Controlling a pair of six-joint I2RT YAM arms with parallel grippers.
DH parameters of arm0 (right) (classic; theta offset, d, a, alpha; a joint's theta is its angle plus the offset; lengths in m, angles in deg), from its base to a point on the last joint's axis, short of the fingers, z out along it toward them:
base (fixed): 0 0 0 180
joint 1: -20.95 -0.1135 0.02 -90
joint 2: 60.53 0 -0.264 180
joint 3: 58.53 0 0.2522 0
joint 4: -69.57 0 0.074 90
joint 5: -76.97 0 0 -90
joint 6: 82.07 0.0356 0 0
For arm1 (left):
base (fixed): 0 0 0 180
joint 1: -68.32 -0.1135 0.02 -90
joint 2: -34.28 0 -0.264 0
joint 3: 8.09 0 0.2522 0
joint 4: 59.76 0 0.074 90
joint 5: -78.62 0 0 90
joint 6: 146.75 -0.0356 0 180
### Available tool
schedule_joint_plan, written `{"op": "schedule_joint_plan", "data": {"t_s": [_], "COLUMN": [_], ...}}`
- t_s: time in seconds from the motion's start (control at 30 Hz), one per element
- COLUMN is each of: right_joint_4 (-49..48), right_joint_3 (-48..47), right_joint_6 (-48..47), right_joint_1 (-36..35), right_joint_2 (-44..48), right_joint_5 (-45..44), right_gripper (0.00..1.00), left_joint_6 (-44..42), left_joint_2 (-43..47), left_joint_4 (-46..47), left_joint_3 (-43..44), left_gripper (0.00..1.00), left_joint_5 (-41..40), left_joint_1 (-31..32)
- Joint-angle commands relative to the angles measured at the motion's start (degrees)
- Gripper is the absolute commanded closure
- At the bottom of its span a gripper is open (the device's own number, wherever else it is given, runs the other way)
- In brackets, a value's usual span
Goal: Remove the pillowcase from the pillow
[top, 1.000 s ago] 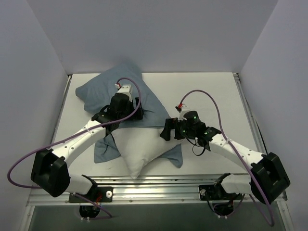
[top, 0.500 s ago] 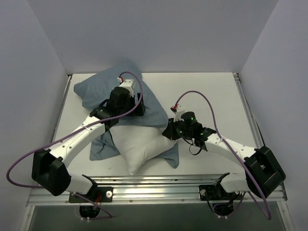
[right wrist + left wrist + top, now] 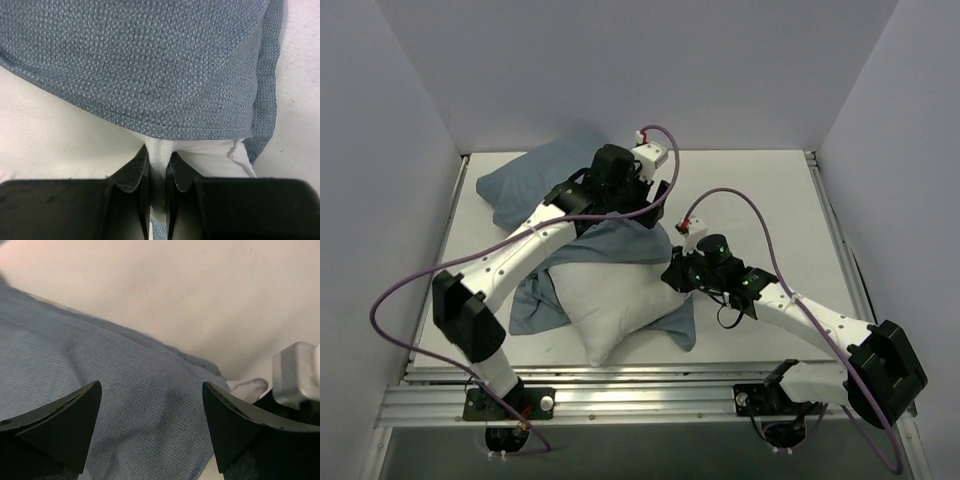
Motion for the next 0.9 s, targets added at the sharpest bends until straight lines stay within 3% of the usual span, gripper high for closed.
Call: {"op": "schedule_joint_plan", "data": {"t_s": [0.0, 0.23, 0.3, 0.33, 0.47, 0.5, 0.7, 0.87], "right_joint_4": [2.8, 3.3, 3.5, 3.7, 5.1, 5.5, 12.1, 21.0], "right_joint_3": [-2.5, -3.2, -3.5, -3.5, -3.6, -3.6, -4.9, -10.4], "right_joint_6": [-1.5, -2.0, -1.9, -1.9, -1.9, -1.9, -0.3, 2.1], "right_joint_1": [-0.8, -1.1, -1.5, -1.7, -2.5, -2.8, -3.8, -4.5], "right_joint_2": [2.0, 2.6, 2.4, 2.6, 3.7, 4.1, 10.1, 20.6], "right_joint_5": [-4.1, -5.8, -5.8, -6.0, -7.6, -7.8, -8.0, -7.2], "right_gripper": [1.00, 1.00, 1.00, 1.00, 1.00, 1.00, 1.00, 1.00], "left_joint_6": [-6.4, -8.1, -8.0, -8.0, -7.6, -7.4, -1.8, 1.0], "left_joint_2": [-5.3, -12.5, -13.4, -14.1, -14.7, -14.7, -13.8, -14.6], "left_joint_4": [-8.6, -12.8, -13.2, -13.5, -12.3, -11.7, -7.3, -5.3], "left_joint_3": [4.3, 6.2, 6.3, 6.4, 6.1, 6.0, 7.2, 9.8], "left_gripper": [0.10, 0.16, 0.26, 0.32, 0.76, 0.97, 0.98, 0.98], "left_joint_5": [7.3, 6.0, 2.4, 1.3, -2.5, -3.0, -11.3, -20.3], "left_joint_1": [0.5, 2.4, 2.4, 2.3, 2.1, 2.0, -2.4, -9.6]}}
